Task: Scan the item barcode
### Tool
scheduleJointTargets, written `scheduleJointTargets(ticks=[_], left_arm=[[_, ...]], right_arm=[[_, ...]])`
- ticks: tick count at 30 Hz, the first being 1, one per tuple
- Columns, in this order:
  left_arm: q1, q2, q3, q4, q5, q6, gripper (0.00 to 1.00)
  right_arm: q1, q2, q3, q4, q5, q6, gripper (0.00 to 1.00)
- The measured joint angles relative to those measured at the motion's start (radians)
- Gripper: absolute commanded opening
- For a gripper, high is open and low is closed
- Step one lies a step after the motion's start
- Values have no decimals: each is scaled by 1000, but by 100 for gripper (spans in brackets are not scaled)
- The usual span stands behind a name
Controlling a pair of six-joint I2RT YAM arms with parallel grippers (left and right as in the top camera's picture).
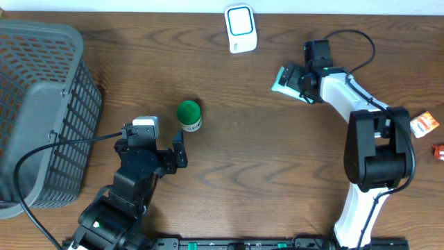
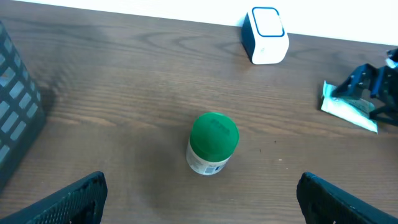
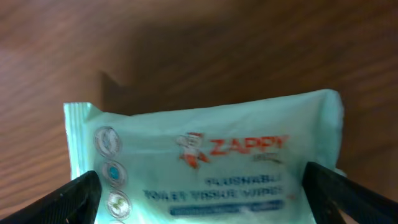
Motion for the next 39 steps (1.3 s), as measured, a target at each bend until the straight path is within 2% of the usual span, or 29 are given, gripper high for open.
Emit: scheduleJointTargets(ticks=[6, 7, 12, 14, 17, 20, 22, 30, 31, 33, 34, 35, 37, 39], left_arm=[[0, 0, 0, 0, 0, 0, 98], [0, 0, 0, 0, 0, 0, 98], [0, 0, 0, 0, 0, 0, 98], [0, 0, 0, 0, 0, 0, 98], [0, 0, 0, 0, 0, 0, 98], [0, 0, 0, 0, 0, 0, 98], [0, 0, 0, 0, 0, 0, 98], [0, 0, 0, 0, 0, 0, 98], [0, 0, 0, 0, 0, 0, 98], [0, 0, 0, 0, 0, 0, 98], [0, 0, 0, 0, 0, 0, 98], [0, 0, 0, 0, 0, 0, 98], [0, 0, 0, 0, 0, 0, 98], [0, 0, 0, 0, 0, 0, 98]], right_arm=[[18, 18, 16, 2, 30, -1, 97], [18, 19, 18, 0, 29, -1, 91], [15, 21, 21, -5, 29, -2, 44], [14, 21, 23, -6, 21, 3, 39], [8, 19, 26, -18, 13, 5, 25], [-8, 7, 26, -45, 1, 11, 4], [-23, -8, 24, -75, -5, 1, 1], [-78, -119, -10, -204, 79, -20, 1], [-79, -141, -10, -212, 92, -25, 8], [-79, -190, -10, -217, 111, -41, 53], [-79, -209, -10, -215, 111, -51, 80], [-79, -225, -10, -204, 103, -78, 99], [-77, -235, -10, -171, 40, -192, 99], [-67, -232, -10, -178, -55, -378, 99]])
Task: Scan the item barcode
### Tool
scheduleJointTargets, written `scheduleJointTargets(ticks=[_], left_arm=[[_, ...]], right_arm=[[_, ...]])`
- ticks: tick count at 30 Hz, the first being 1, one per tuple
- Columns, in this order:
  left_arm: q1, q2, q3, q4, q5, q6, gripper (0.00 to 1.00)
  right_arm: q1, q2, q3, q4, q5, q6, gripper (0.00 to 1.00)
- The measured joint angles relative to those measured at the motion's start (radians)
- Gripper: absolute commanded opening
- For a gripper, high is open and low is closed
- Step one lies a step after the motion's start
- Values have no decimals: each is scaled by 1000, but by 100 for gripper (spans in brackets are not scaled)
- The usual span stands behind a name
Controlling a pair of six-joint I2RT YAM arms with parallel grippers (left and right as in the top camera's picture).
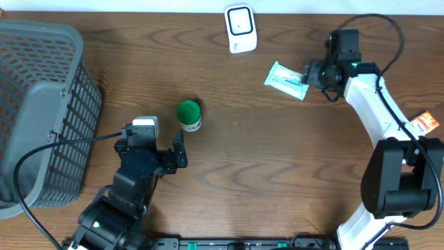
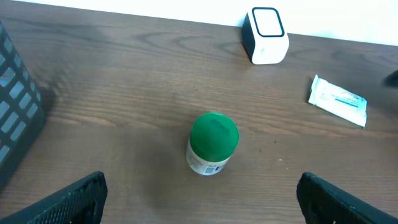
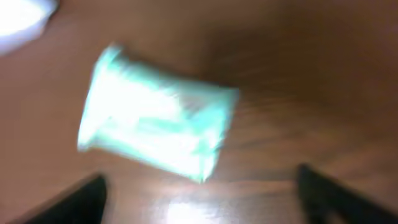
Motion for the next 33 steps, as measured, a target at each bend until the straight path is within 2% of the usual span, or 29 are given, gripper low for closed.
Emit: scheduleJointTargets(ticks=[3, 5, 10, 19, 33], left_arm=[[0, 0, 0, 1, 0, 0, 98], [0, 0, 0, 0, 0, 0, 98], [0, 0, 0, 0, 0, 0, 98], [0, 0, 0, 0, 0, 0, 98], [0, 0, 0, 0, 0, 0, 98]], right_arm=[[25, 7, -1, -121, -165, -381, 99], [36, 16, -1, -136, -208, -547, 99], [11, 24, -1, -111, -220, -773, 99], [-11, 50, -1, -51, -249, -980, 99], [-10, 197, -1, 149, -237, -1035, 99]])
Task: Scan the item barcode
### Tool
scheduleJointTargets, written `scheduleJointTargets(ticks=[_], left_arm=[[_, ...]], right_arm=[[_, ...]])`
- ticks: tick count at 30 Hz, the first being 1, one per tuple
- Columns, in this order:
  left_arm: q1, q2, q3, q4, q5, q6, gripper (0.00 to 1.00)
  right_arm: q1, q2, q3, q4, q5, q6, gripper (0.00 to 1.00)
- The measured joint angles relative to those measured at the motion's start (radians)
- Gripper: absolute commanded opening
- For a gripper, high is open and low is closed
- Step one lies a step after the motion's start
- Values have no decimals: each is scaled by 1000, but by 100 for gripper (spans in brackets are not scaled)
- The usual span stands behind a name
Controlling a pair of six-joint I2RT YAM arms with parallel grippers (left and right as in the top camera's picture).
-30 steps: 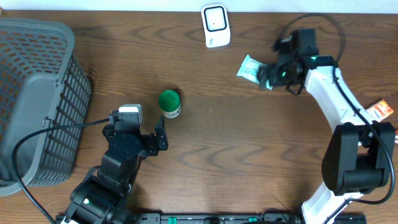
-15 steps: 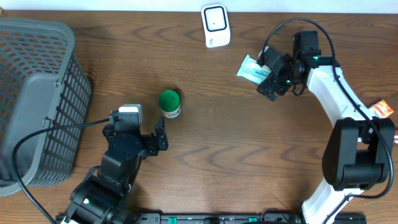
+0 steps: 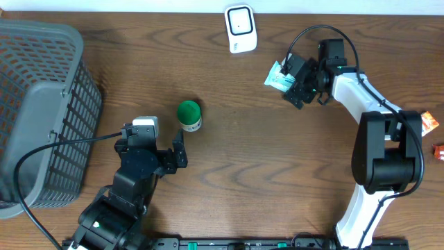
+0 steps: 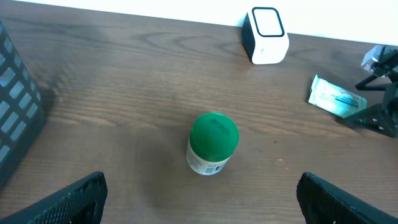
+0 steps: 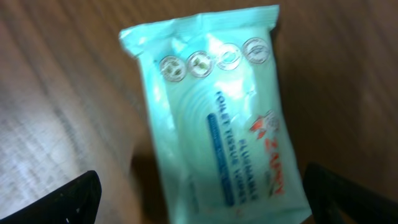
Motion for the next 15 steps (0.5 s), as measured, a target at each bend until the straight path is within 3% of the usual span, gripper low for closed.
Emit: scheduleJointTargets(ticks=[10, 15], left_arm=[[0, 0, 0, 0, 0, 0, 98], [0, 0, 0, 0, 0, 0, 98]], right_arm=[[-4, 79, 11, 98, -43, 1, 99], [-4, 102, 29, 90, -79, 14, 68]])
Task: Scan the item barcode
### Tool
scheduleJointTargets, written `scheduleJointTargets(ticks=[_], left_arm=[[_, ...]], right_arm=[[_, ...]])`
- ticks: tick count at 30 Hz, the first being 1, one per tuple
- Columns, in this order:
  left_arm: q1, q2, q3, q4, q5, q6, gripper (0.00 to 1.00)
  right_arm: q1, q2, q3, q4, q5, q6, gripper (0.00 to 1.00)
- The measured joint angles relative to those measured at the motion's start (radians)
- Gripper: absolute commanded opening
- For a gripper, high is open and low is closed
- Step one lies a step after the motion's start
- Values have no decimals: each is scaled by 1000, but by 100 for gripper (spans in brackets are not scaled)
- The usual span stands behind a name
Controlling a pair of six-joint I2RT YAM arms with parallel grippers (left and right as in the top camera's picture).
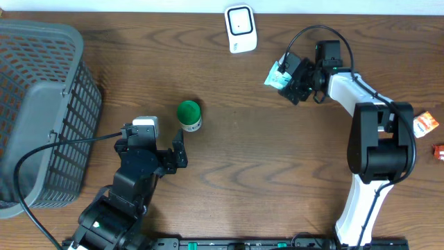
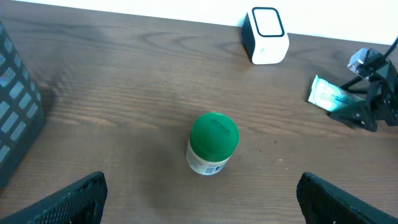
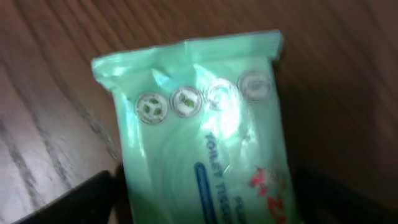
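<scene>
A pale green tissue pack [image 1: 275,75] lies flat on the table, just right of the white scanner [image 1: 240,28]. My right gripper [image 1: 290,80] hangs low over it. In the right wrist view the pack [image 3: 205,137] fills the frame, and the two dark fingers [image 3: 87,199] stand open close beside its long sides. No barcode shows on its upper face. My left gripper [image 2: 199,202] is open and empty. A green-capped bottle [image 2: 212,142] stands ahead of it.
A grey mesh basket [image 1: 41,104] takes up the left side. Small orange-and-white and red packets [image 1: 424,125] lie at the right edge. The left arm's black cable [image 1: 41,149] runs beside the basket.
My right gripper has come closer to the tissue pack, which now looks larger in the wrist view, with the fingers nearer its sides. The left arm and the bottle have not moved.
First my right gripper was over the tissue pack, its fingers at the pack's ends. Then the arm stood off to the right and the pack lay free on the table. Later the gripper was back over it, turned across its width, and now it is closer.
</scene>
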Motion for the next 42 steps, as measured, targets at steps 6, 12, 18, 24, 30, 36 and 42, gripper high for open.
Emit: scheduleJointTargets(ticks=[6, 12, 18, 24, 30, 36, 42], left_arm=[[0, 0, 0, 0, 0, 0, 98], [0, 0, 0, 0, 0, 0, 98], [0, 0, 0, 0, 0, 0, 98], [0, 0, 0, 0, 0, 0, 98], [0, 0, 0, 0, 0, 0, 98], [0, 0, 0, 0, 0, 0, 98], [0, 0, 0, 0, 0, 0, 98]], right_arm=[[0, 9, 5, 2, -15, 83, 49], [-1, 8, 24, -16, 14, 209, 18], [-32, -45, 38, -165, 117, 347, 20], [-102, -182, 35, -333, 264, 406, 20], [-204, -360, 35, -442, 410, 432, 31], [-366, -378, 35, -430, 490, 450, 31], [-535, -359, 35, -410, 495, 523, 30]])
